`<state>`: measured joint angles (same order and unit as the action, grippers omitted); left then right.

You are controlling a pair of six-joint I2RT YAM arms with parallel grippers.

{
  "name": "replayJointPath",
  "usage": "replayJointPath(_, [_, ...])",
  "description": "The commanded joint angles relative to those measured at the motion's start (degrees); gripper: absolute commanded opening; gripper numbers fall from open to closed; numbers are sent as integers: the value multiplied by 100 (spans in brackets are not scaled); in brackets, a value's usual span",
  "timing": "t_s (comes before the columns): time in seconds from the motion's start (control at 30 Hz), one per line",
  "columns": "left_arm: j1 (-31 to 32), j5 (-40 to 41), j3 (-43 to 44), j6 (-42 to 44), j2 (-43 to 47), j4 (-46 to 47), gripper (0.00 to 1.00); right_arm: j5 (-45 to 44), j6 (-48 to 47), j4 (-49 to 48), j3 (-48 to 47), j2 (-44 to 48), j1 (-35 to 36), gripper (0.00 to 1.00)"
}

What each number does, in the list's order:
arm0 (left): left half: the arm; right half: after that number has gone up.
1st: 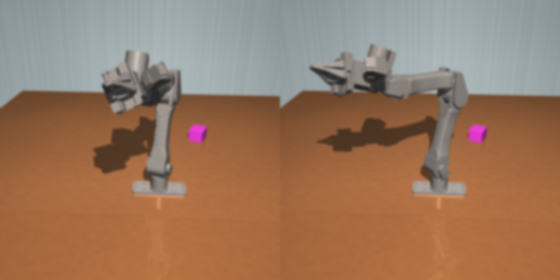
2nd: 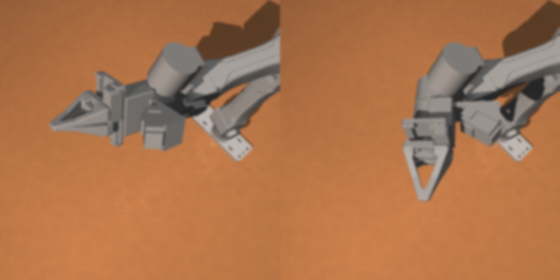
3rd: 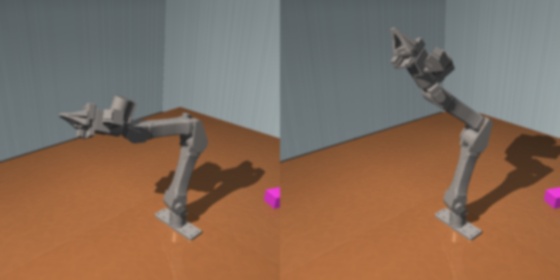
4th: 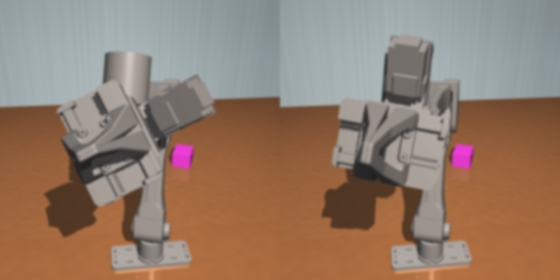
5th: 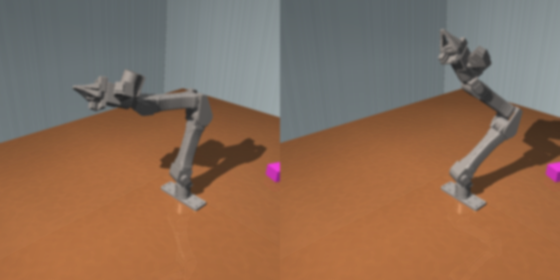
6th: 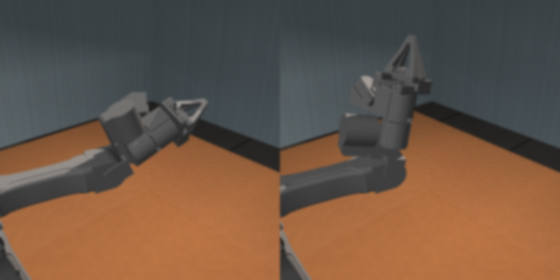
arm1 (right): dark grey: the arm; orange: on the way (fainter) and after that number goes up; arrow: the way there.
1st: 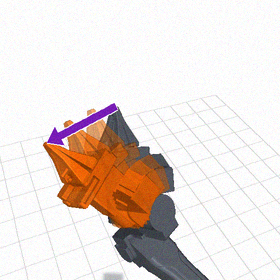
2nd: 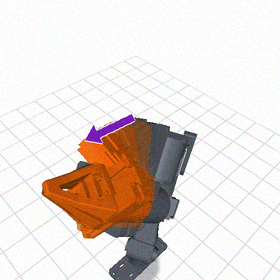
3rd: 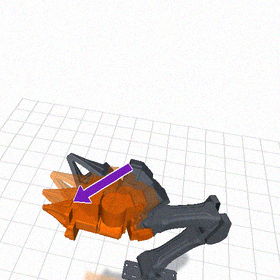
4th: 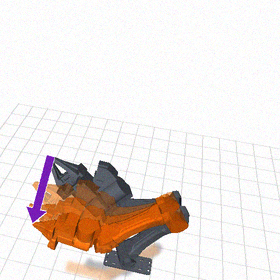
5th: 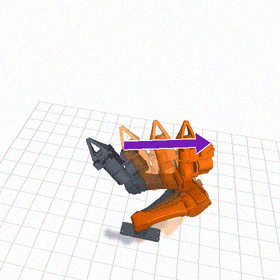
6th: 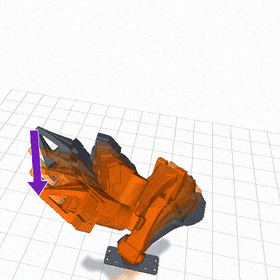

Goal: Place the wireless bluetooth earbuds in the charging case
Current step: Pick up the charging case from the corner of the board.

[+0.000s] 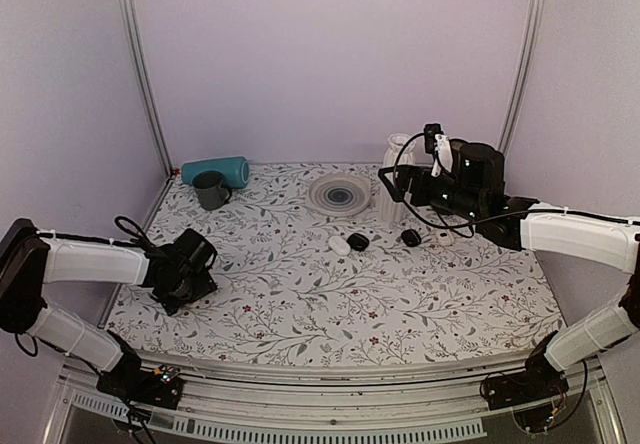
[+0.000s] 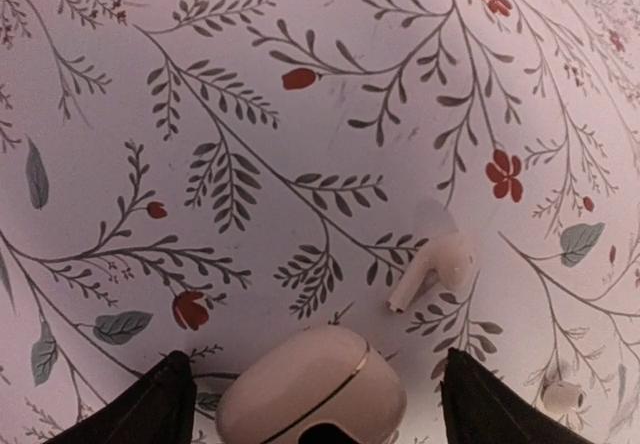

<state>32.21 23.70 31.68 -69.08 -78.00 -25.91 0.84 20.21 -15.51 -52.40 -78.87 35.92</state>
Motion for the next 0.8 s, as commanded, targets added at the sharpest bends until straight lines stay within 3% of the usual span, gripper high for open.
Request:
replayJointPath(0.0, [198, 241, 203, -466, -379, -555, 84, 83, -8, -128, 48, -19, -11, 99])
replayJointPath(0.37, [233, 353, 562, -446, -927, -564, 72, 65, -43, -114, 96, 64, -11, 99])
replayJointPath(0.77, [445, 93, 695, 409, -717, -117, 57, 98, -46, -119, 104, 37, -18, 99])
